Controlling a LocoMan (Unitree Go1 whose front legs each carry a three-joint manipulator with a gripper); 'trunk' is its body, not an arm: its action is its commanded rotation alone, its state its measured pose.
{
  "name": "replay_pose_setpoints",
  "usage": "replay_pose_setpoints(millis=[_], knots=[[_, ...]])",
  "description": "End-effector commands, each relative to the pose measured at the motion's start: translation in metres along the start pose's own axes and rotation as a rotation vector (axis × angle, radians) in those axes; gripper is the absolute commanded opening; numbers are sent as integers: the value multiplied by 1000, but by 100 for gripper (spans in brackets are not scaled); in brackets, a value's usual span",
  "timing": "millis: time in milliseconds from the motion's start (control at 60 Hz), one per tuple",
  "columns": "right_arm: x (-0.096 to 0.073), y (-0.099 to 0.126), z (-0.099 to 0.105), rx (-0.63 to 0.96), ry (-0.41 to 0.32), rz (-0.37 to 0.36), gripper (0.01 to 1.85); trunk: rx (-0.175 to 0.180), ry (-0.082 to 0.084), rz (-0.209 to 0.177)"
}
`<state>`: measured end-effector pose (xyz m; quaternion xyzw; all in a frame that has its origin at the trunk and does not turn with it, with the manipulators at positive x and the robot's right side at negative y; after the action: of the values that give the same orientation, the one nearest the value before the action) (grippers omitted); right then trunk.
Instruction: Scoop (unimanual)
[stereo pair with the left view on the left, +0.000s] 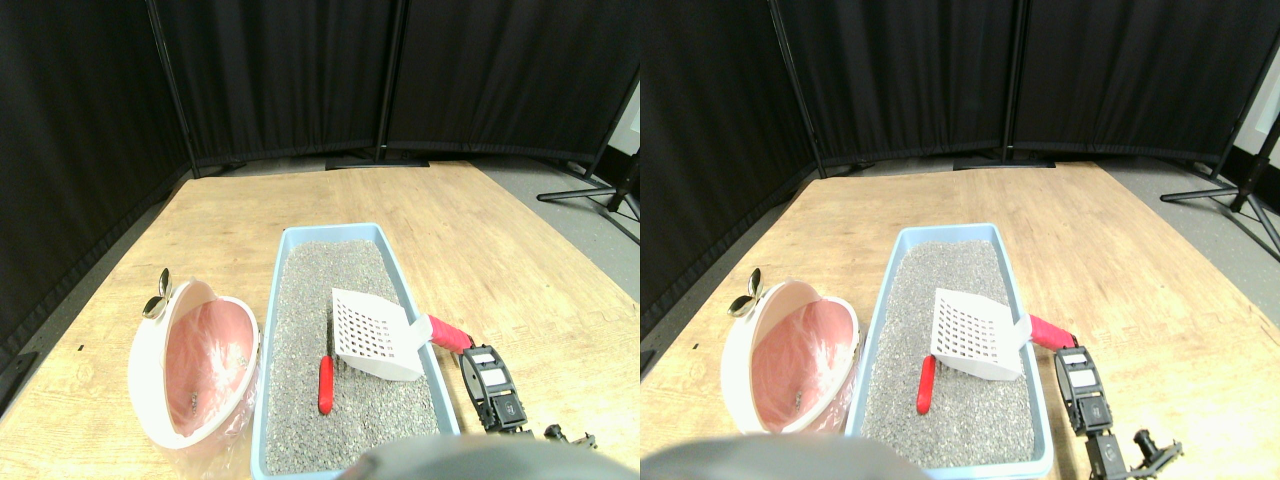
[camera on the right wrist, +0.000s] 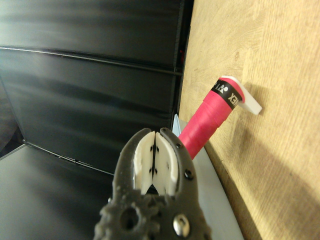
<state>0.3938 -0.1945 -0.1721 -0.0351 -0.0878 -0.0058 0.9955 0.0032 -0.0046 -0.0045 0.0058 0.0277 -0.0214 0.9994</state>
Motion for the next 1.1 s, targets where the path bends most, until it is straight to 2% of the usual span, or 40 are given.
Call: replay_pose_setpoints(millis=[17, 333, 350, 400, 483, 533, 567, 700, 1050, 1067, 1100], knots=[[1, 0, 7, 1, -42, 11, 46, -7, -2, 7], [-1, 0, 7, 29, -80, 31, 43, -11, -6, 4], [-1, -1, 6, 39, -113, 48, 44, -11, -5, 4], [-1, -1, 7, 50, -124, 45, 44, -12, -6, 4], [-1, -3, 6, 156, -200, 73, 48, -12, -7, 4], [-1, -4, 7, 157, -188, 65, 51, -12, -7, 4], [-1, -4, 7, 162, -208, 78, 54, -12, -6, 3], [0, -7, 6, 203, -190, 86, 72, -13, -8, 4], [8, -12, -15, 311, -118, 93, 77, -13, -8, 4], [8, -12, -15, 311, -118, 93, 77, -24, -1, 5], [9, -12, -17, 306, -102, 96, 78, -24, -1, 5]])
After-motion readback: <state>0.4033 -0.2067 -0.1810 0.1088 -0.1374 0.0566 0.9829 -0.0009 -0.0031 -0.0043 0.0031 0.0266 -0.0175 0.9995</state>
